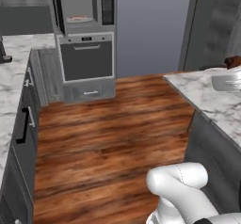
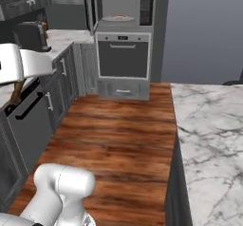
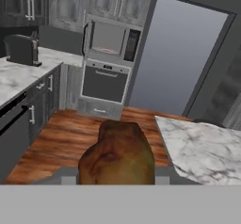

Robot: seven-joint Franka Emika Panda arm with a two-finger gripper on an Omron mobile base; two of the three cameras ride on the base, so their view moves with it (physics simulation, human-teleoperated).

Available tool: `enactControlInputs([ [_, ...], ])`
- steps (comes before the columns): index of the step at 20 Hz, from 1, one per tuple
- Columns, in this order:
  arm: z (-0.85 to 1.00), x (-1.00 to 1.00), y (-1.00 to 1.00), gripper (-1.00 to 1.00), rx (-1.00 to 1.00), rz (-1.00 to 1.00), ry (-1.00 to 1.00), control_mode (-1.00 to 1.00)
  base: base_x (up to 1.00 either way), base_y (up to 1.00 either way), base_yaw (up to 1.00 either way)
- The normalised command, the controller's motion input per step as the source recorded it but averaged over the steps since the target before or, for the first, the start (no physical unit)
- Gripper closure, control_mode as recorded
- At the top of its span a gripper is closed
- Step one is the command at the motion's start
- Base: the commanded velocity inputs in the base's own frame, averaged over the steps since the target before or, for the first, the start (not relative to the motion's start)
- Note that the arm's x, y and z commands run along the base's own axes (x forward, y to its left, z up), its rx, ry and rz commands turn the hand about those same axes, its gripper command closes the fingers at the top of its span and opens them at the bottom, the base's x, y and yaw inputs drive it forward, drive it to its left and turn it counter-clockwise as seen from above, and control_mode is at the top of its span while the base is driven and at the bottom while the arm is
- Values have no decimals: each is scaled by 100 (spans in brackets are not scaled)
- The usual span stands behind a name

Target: Transport the chicken drumstick from the fridge to the microwave and turn on the microwave.

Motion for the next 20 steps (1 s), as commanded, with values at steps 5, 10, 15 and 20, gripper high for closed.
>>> enactControlInputs([
  [5,0,0,0,100,0,0,0,100,39,21,-10],
  [10,0,0,0,100,0,0,0,100,38,32,-10],
  [15,0,0,0,100,0,0,0,100,24,48,-5],
  [20,0,0,0,100,0,0,0,100,21,58,-3],
])
